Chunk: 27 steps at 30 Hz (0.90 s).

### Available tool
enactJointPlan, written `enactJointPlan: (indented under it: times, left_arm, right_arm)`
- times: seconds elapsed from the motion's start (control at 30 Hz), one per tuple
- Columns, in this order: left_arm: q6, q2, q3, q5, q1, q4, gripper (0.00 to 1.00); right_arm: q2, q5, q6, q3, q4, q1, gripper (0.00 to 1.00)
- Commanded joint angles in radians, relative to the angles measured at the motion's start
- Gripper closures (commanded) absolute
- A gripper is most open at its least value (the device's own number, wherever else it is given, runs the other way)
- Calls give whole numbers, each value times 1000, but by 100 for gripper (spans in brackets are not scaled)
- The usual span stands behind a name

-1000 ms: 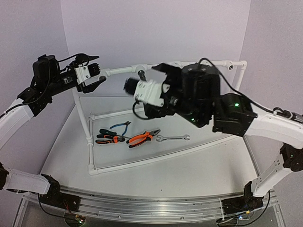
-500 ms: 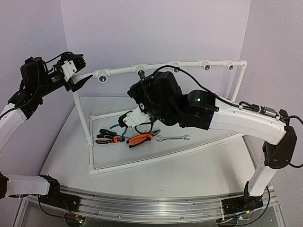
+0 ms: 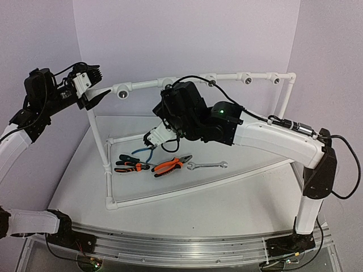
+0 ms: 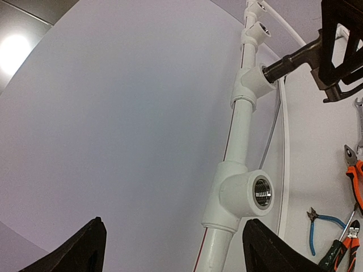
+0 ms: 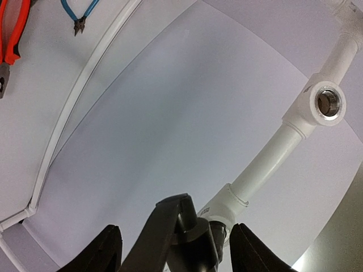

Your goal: Install the water faucets

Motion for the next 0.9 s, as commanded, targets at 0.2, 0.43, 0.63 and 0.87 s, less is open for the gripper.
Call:
enactJointPlan:
  times: [0.2, 0.43, 0.63, 0.87]
  left_arm:
    - [-9, -26, -11, 25, 8, 37, 16]
    - [-6, -25, -10, 32, 8, 43, 16]
    - [-6, -26, -9, 36, 8, 41, 17]
    - [-12, -21, -9, 44, 8, 38, 17]
  right_arm:
    - [36, -1, -9, 65, 81, -28, 49]
    - [26, 4, 19, 32, 117, -48, 71]
    - [1, 41, 109, -76, 302, -42, 90]
    - [2, 66, 395, -116, 551, -17, 99]
